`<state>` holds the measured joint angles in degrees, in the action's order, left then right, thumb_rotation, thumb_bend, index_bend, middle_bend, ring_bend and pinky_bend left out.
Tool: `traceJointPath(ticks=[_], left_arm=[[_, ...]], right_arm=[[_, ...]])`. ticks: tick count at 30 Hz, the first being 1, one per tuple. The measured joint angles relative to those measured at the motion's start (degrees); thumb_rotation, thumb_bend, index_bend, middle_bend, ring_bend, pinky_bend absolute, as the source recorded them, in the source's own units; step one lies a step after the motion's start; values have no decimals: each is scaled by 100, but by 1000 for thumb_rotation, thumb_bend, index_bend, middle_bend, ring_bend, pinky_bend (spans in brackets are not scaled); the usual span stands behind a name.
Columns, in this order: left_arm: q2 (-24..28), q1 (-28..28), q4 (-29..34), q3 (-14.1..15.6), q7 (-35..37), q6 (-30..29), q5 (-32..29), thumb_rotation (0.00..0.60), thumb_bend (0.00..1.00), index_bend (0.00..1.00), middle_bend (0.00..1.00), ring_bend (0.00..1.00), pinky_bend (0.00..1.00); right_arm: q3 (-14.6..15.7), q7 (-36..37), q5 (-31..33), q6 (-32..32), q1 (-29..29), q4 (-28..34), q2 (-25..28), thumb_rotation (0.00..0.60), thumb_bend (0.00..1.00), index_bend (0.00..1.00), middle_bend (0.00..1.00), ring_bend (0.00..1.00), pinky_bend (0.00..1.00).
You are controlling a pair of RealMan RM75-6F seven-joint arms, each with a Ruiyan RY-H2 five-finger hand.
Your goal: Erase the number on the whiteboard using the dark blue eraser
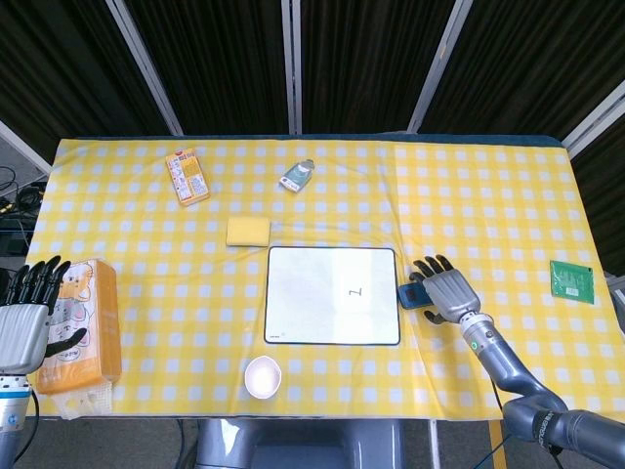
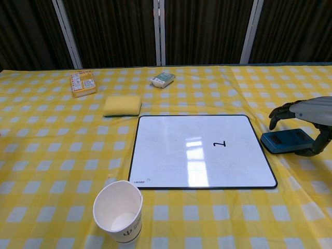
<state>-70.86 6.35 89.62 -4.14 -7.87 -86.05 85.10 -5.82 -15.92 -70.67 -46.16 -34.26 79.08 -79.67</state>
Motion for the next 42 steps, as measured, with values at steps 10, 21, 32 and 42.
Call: traceJointPath(ticks=[10, 21, 32, 42], left_arm=[[-12, 16, -4, 18, -9, 16, 10, 600, 0, 0, 0, 0, 0], [-8, 21, -7, 24, 27, 11, 12, 600, 0, 0, 0, 0, 0], [1, 22, 7, 24, 64, -13, 26, 600, 0, 0, 0, 0, 0], [9, 27, 23, 50, 65, -11, 62, 600, 0, 0, 0, 0, 0]], right_arm=[[60, -3, 60, -43, -43, -112, -116, 600, 222, 335, 148, 39, 68], [46, 607, -272, -433, 14, -426, -426, 600, 551, 766, 624, 600, 620], [-153, 1768, -656, -975, 125, 50, -262, 600, 564, 799, 675, 676, 712], [-315, 1390, -593, -1031, -17, 861, -269, 600, 563, 803, 683, 682, 714]])
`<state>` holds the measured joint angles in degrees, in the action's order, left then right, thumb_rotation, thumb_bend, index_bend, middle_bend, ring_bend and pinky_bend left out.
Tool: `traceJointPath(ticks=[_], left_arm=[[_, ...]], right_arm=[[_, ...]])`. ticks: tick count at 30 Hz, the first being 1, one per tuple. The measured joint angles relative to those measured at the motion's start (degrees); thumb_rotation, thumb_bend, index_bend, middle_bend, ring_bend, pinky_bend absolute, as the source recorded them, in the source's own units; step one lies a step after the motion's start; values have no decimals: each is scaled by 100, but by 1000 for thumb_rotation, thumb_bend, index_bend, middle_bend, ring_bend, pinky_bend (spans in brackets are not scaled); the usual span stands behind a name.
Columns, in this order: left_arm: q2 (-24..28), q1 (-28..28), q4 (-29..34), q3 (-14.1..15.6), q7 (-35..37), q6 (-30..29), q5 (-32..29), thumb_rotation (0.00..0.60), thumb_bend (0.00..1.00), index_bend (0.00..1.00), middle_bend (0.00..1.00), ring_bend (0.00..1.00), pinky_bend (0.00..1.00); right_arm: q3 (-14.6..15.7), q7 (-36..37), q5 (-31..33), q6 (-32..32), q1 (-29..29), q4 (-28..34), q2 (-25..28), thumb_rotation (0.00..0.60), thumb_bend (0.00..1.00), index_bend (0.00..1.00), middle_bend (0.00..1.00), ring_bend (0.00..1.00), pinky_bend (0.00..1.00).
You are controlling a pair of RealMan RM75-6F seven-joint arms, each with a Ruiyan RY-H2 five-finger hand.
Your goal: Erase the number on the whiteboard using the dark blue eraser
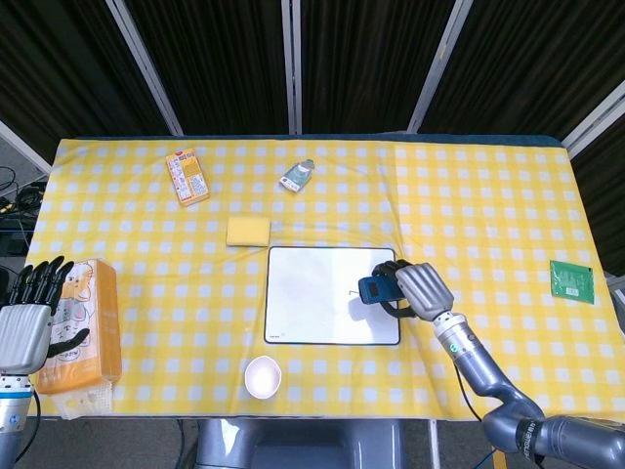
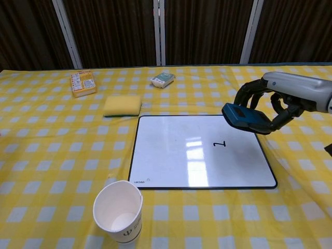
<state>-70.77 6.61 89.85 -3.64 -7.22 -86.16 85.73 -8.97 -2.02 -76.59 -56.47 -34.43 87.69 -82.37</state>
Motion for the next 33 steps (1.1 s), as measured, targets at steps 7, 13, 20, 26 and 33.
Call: traceJointPath(ticks=[7, 13, 20, 26, 33], left_arm=[[13, 2, 0, -3, 53, 11, -15, 600, 0, 0, 0, 0, 0], [24, 15, -42, -21, 135, 80, -96, 600, 0, 0, 0, 0, 0], [17, 39, -87, -54, 163, 145, -185, 600, 0, 0, 0, 0, 0], [-5, 56, -121, -62, 143, 194, -240, 600, 0, 0, 0, 0, 0], [-27, 70, -137, -64, 110, 225, -271, 600, 0, 0, 0, 0, 0]], right_arm=[[-115, -443, 187, 26, -205, 163, -394, 600, 563, 804, 683, 682, 714], [-242, -758, 488, 196, -474, 64, -854, 600, 563, 804, 683, 682, 714], [-245, -845, 717, 440, -689, -360, -1300, 600, 563, 804, 683, 682, 714], [-195, -741, 747, 569, -779, -692, -1512, 600, 563, 804, 683, 683, 714], [-146, -581, 736, 648, -811, -952, -1606, 600, 563, 804, 684, 686, 715]])
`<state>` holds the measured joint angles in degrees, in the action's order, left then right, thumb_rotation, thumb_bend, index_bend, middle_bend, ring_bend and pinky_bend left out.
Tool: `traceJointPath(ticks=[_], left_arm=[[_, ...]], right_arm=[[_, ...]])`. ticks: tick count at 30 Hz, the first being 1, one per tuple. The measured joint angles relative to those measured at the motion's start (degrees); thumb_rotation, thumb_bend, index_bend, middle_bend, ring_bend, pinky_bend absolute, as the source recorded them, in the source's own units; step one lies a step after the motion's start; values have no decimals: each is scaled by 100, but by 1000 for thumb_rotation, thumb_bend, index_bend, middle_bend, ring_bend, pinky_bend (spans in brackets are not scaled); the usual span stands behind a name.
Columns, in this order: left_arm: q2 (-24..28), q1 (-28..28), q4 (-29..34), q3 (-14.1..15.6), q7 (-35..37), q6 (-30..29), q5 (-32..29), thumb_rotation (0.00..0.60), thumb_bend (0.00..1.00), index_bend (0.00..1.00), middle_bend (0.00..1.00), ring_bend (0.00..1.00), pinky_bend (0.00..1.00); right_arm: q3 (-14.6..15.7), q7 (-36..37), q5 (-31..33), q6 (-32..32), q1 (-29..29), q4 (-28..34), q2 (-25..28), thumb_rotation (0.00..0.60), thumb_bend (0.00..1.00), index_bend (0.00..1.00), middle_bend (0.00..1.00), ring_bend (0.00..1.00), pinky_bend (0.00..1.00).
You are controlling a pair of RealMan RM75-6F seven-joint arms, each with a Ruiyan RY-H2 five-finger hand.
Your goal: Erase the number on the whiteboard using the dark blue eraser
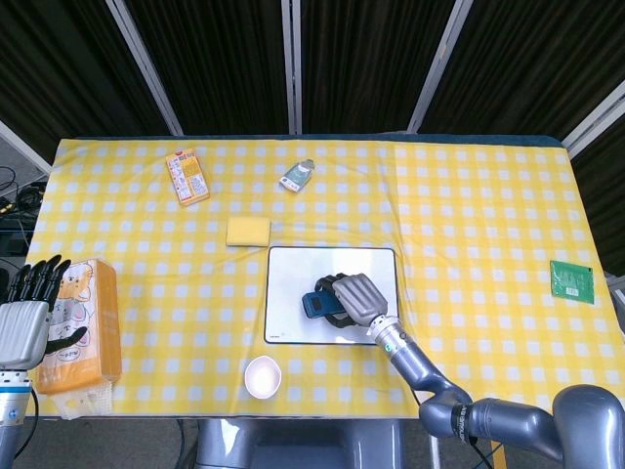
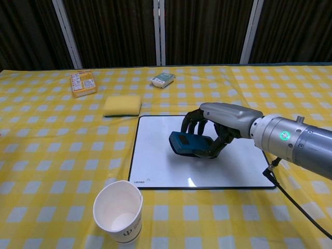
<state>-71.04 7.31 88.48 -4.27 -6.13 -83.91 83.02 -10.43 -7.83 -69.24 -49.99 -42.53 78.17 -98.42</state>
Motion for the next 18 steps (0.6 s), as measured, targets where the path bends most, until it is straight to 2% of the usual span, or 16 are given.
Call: traceJointPath(ticks=[14, 18], left_arm=[[7, 1, 5, -2, 12, -16, -5, 600, 0, 0, 0, 0, 0], [14, 1, 20, 1, 17, -23, 5, 600, 0, 0, 0, 0, 0]], right_arm=[[-16, 302, 269, 154, 111, -621, 147, 600, 563, 806, 689, 691, 717], [-4, 341, 284, 161, 147, -601, 191, 600, 563, 806, 689, 692, 717]])
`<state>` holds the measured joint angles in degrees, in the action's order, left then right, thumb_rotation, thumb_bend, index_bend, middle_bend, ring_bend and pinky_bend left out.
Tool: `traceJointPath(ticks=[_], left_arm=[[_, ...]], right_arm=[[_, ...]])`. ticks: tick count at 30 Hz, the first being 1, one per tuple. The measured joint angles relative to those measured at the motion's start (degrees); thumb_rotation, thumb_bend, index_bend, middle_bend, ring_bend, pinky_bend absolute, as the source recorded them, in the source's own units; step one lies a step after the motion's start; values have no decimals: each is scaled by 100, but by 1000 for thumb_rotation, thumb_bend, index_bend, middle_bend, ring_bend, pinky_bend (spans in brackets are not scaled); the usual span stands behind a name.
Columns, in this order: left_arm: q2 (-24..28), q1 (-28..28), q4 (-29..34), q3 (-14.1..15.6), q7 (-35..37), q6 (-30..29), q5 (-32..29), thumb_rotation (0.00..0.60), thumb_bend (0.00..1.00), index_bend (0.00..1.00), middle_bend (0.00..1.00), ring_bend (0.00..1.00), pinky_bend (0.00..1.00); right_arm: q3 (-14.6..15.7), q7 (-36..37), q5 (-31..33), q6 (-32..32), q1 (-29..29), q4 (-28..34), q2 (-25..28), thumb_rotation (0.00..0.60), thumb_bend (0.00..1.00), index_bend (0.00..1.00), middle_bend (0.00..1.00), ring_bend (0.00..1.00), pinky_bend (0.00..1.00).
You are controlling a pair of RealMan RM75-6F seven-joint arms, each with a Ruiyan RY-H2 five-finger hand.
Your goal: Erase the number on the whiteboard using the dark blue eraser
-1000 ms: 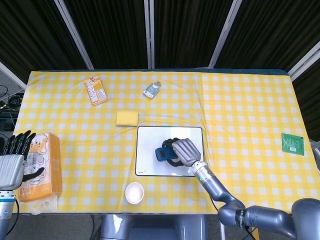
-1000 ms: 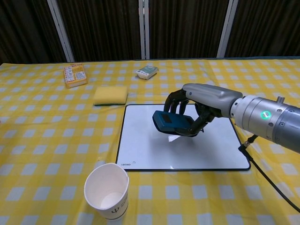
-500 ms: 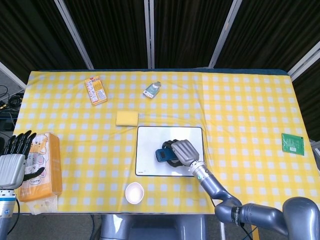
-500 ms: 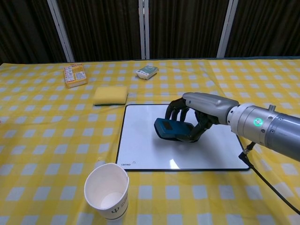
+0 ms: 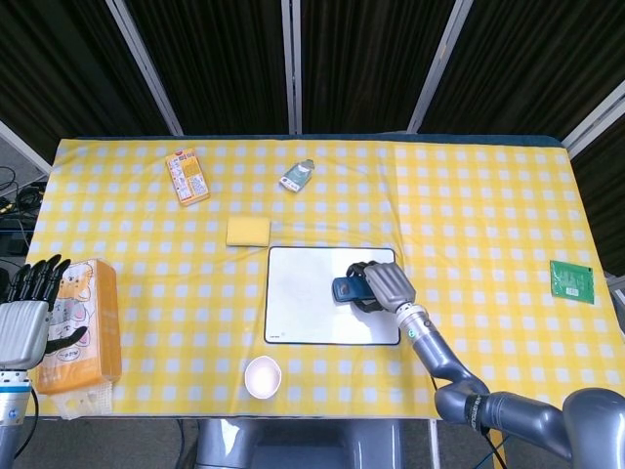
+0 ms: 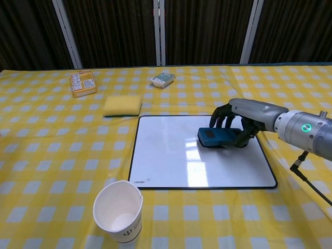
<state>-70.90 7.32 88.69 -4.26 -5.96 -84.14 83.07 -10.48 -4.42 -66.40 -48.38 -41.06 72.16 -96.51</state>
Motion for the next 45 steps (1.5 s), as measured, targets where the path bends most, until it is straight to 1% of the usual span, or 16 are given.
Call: traceJointPath(ticks=[6, 11, 17, 24, 32, 38, 45], left_arm=[[17, -8, 39, 6, 3, -46, 42, 600, 0, 0, 0, 0, 0], [35, -19, 48, 7, 32, -71, 54, 600, 0, 0, 0, 0, 0], [61, -39, 38, 6, 100, -88, 43, 600, 0, 0, 0, 0, 0], [69, -45, 35, 10, 108, -86, 41, 600, 0, 0, 0, 0, 0], [53, -37, 33, 10, 71, -68, 28, 600, 0, 0, 0, 0, 0], [37, -27, 33, 14, 43, -55, 33, 600, 0, 0, 0, 0, 0], [37, -23, 34, 9, 49, -58, 37, 600, 0, 0, 0, 0, 0]], right_arm=[[33, -32, -148, -82, -11, 305, -27, 600, 564, 806, 689, 693, 717], [64, -149, -211, -111, -66, 546, -188, 600, 564, 806, 689, 693, 717], [121, -352, -238, -122, -133, 612, -409, 600, 563, 806, 689, 693, 717], [84, -445, -181, -180, -148, 427, -476, 600, 563, 807, 689, 693, 717], [15, -175, -210, -311, -65, 61, -487, 600, 563, 809, 689, 693, 717], [35, -6, -283, -397, 26, -282, -507, 600, 564, 810, 689, 694, 717], [51, 85, -349, -473, 108, -441, -510, 600, 563, 810, 689, 694, 717]])
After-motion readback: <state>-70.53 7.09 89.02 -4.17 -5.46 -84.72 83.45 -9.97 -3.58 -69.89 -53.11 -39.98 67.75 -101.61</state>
